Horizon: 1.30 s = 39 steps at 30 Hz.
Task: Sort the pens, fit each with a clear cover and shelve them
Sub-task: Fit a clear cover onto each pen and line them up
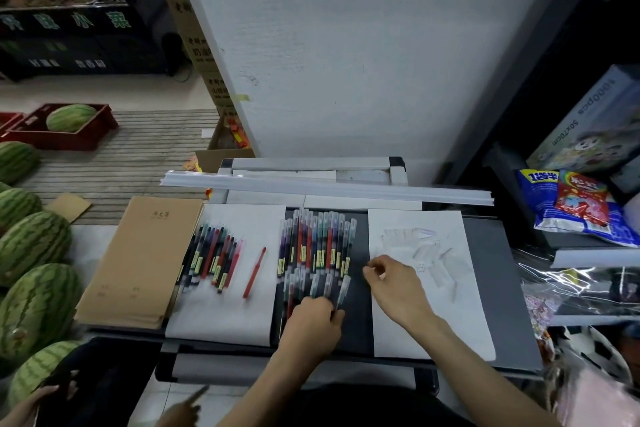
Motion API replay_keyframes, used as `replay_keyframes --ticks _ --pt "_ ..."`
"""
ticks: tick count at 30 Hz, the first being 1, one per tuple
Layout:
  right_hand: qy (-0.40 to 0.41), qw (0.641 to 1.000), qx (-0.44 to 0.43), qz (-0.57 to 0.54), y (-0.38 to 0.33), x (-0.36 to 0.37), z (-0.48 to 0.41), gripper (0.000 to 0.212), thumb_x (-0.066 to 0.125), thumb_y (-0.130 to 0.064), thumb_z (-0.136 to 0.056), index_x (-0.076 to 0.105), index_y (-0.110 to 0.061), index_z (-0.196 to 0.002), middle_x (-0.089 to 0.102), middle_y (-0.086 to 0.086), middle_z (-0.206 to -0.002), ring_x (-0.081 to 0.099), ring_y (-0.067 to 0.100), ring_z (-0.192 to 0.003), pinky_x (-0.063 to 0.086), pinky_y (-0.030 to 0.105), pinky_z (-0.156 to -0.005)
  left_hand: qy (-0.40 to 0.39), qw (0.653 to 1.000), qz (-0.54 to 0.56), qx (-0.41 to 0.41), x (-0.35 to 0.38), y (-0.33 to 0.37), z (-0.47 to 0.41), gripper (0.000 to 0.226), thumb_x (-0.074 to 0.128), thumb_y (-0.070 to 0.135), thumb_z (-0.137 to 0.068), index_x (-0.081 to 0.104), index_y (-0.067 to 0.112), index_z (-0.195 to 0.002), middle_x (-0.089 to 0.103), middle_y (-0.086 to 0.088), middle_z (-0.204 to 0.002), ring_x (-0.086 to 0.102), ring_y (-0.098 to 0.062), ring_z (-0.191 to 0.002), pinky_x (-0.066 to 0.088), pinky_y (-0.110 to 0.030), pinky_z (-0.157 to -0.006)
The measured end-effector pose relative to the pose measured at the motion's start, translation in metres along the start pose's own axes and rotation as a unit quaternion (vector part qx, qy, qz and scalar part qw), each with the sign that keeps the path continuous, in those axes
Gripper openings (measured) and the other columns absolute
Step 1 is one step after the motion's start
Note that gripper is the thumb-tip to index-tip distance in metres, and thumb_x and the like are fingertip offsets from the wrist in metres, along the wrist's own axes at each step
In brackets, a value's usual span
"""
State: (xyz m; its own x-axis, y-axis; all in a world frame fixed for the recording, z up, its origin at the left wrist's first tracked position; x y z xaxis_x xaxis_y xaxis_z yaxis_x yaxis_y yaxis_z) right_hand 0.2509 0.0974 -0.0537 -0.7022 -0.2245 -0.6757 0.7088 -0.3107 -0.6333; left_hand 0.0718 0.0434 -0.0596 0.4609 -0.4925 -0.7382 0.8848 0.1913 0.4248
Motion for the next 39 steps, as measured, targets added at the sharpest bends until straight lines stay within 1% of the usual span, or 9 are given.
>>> replay_keyframes --ticks 2,4,8,12,18,23,29,34,39 --pt "0.069 0.987 -0.035 0.139 0.011 -0.018 -0.005 0.029 0.054 -0.032 -0.099 0.067 -0.021 -0.123 0.066 0.0 -0.121 0.062 0.022 -0.109 0.051 0.036 -0.09 -0.014 0.999 -0.044 -0.013 0.002 -0.001 -0.003 0.031 0.053 0.045 -0.1 0.06 0.018 -0.086 0.065 -0.005 -0.094 0.065 -0.026 -0.085 0.057 -0.04 -0.078" --pt "0.131 0.962 -0.052 0.232 0.021 -0.035 -0.008 0.034 0.06 -0.029 -0.093 0.067 -0.019 -0.124 0.062 0.004 -0.127 0.057 0.027 -0.116 0.05 0.042 -0.094 -0.018 0.996 -0.081 -0.011 0.0 0.002 -0.004 0.03 0.053 0.045 -0.101 0.062 0.017 -0.094 0.063 -0.004 -0.098 0.066 -0.027 -0.09 0.057 -0.041 -0.081" --pt "0.172 0.945 -0.015 0.276 0.05 -0.058 -0.015 0.042 0.068 -0.027 -0.087 0.065 -0.018 -0.129 0.055 0.007 -0.136 0.054 0.032 -0.119 0.049 0.046 -0.093 -0.021 0.994 -0.106 -0.01 -0.001 0.003 -0.006 0.029 0.054 0.042 -0.101 0.063 0.015 -0.102 0.054 -0.002 -0.097 0.065 -0.028 -0.095 0.054 -0.039 -0.082" --pt "0.155 0.949 -0.025 0.272 0.066 -0.058 -0.02 0.04 0.064 -0.019 -0.091 0.061 -0.018 -0.13 0.054 0.008 -0.132 0.053 0.032 -0.116 0.052 0.045 -0.09 -0.021 0.994 -0.104 -0.026 -0.002 -0.004 -0.006 0.025 0.056 0.042 -0.1 0.056 0.018 -0.095 0.054 -0.002 -0.095 0.058 -0.025 -0.084 0.053 -0.039 -0.08" --pt "0.158 0.951 -0.062 0.258 0.062 -0.057 -0.024 0.036 0.064 -0.011 -0.091 0.066 -0.019 -0.126 0.06 0.008 -0.122 0.057 0.03 -0.104 0.054 0.044 -0.082 -0.005 0.994 -0.1 -0.05 -0.005 -0.012 -0.006 0.031 0.062 0.043 -0.097 0.061 0.014 -0.106 0.053 -0.003 -0.098 0.065 -0.029 -0.099 0.051 -0.037 -0.078" --pt "0.167 0.947 -0.061 0.267 0.057 -0.062 -0.029 0.025 0.063 -0.021 -0.093 0.068 -0.02 -0.118 0.064 0.008 -0.108 0.06 0.03 -0.095 0.051 0.04 -0.078 0.013 0.995 -0.068 -0.067 -0.007 -0.021 -0.006 0.033 0.067 0.041 -0.093 0.063 0.013 -0.111 0.062 -0.007 -0.111 0.066 -0.031 -0.103 0.056 -0.04 -0.085" --pt "0.15 0.943 -0.033 0.296 0.054 -0.067 -0.04 0.01 0.057 -0.024 -0.098 0.064 -0.02 -0.104 0.064 0.002 -0.094 0.058 0.026 -0.088 0.039 0.035 -0.072 0.012 0.996 -0.044 -0.081 -0.006 -0.031 -0.006 0.034 0.073 0.038 -0.089 0.063 0.013 -0.108 0.065 -0.008 -0.109 0.066 -0.032 -0.102 0.058 -0.041 -0.085" --pt "0.143 0.956 -0.02 0.254 0.052 -0.071 -0.038 0.011 0.058 -0.024 -0.098 0.062 -0.019 -0.107 0.065 0.001 -0.097 0.058 0.025 -0.092 0.043 0.035 -0.075 0.023 0.995 -0.049 -0.078 -0.01 -0.034 -0.007 0.027 0.072 0.034 -0.09 0.054 0.015 -0.093 0.059 -0.007 -0.099 0.066 -0.033 -0.099 0.055 -0.039 -0.08" --pt "0.148 0.974 -0.009 0.169 0.05 -0.074 -0.029 0.007 0.06 -0.024 -0.1 0.056 -0.019 -0.099 0.063 -0.001 -0.095 0.058 0.025 -0.089 0.048 0.036 -0.065 0.03 0.996 -0.043 -0.078 -0.01 -0.038 -0.007 0.025 0.072 0.032 -0.089 0.054 0.015 -0.087 0.057 -0.003 -0.089 0.063 -0.031 -0.087 0.057 -0.039 -0.075"
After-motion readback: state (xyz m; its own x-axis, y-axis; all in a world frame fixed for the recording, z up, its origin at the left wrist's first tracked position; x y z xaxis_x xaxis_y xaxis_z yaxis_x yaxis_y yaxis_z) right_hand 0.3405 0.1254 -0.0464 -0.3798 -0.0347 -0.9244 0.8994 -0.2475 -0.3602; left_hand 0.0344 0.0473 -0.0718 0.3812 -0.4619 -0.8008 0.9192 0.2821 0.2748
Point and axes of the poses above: each hand's wrist, its own z-axis away from the middle knuckle, its own x-axis out of the palm, y = z × x, the point moved 10 cm from there along -z, towards the middle knuckle
